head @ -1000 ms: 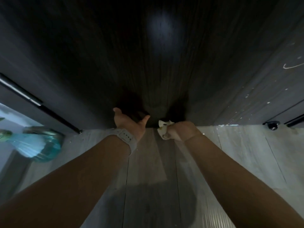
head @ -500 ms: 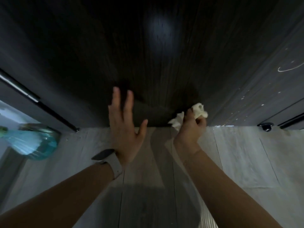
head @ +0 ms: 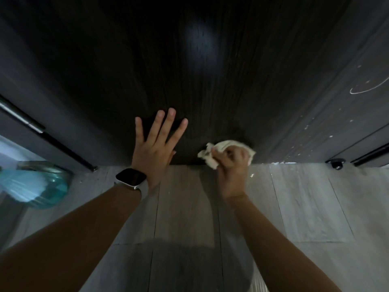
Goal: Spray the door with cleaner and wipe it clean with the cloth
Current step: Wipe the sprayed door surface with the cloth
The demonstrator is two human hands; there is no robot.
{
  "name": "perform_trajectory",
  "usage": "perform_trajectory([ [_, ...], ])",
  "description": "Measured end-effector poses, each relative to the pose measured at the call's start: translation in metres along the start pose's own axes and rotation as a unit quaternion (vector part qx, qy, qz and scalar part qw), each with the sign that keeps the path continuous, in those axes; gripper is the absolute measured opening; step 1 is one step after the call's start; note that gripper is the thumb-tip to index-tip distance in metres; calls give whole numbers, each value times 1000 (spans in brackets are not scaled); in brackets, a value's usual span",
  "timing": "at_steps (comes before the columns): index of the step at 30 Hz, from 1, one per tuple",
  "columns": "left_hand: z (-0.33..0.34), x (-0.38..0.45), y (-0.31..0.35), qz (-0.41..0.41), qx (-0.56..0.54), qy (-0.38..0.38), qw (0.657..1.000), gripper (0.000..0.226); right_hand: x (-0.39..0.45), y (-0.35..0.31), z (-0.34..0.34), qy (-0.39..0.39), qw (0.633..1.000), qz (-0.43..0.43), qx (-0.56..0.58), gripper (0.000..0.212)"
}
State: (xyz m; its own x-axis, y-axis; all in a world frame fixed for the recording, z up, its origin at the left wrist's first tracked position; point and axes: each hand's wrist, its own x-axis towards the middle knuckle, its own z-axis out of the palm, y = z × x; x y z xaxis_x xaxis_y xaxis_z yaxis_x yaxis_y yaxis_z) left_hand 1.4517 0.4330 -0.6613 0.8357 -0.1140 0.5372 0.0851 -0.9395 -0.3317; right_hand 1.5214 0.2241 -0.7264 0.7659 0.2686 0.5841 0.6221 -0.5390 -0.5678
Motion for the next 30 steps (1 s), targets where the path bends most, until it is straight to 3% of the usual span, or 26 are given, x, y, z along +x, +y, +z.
perform_trajectory([
  [3, -4, 1, 1, 2, -9, 5, 1000, 113, -23, -3, 18, -95, 994, 58, 14, 28],
  [10, -7, -1, -4, 14, -26, 0, 1000, 101, 42, -36, -17, 101, 989, -104, 20, 25],
  [12, -5, -2, -3, 12, -24, 9, 1000, 96, 41, -39, -5, 78, 987, -143, -6, 21],
  [14, -6, -2, -1, 9, -17, 20, 1000, 88, 27, -32, 17, 5, 988, -153, -20, 17],
  [18, -7, -4, -2, 16, -9, 32, 999, 74, 2, -29, 36, -108, 992, -55, -18, 25],
  [20, -9, -6, -7, 20, -11, 37, 999, 66, 9, -40, 26, -90, 994, -66, -15, 22],
  [22, -13, -7, -9, 29, -21, 41, 999, 60, 27, -53, 4, -23, 994, -108, -29, 17],
  [25, -23, -4, -7, 21, -29, 29, 999, 64, 60, -59, -29, 81, 986, -140, -41, 25],
  [28, -33, -3, -3, 5, -51, -4, 999, 82, 57, -45, -37, 39, 982, -171, -64, 21],
  [30, -47, -1, 0, 0, -66, -26, 997, 87, 45, -31, -39, -20, 989, -131, -64, 20],
])
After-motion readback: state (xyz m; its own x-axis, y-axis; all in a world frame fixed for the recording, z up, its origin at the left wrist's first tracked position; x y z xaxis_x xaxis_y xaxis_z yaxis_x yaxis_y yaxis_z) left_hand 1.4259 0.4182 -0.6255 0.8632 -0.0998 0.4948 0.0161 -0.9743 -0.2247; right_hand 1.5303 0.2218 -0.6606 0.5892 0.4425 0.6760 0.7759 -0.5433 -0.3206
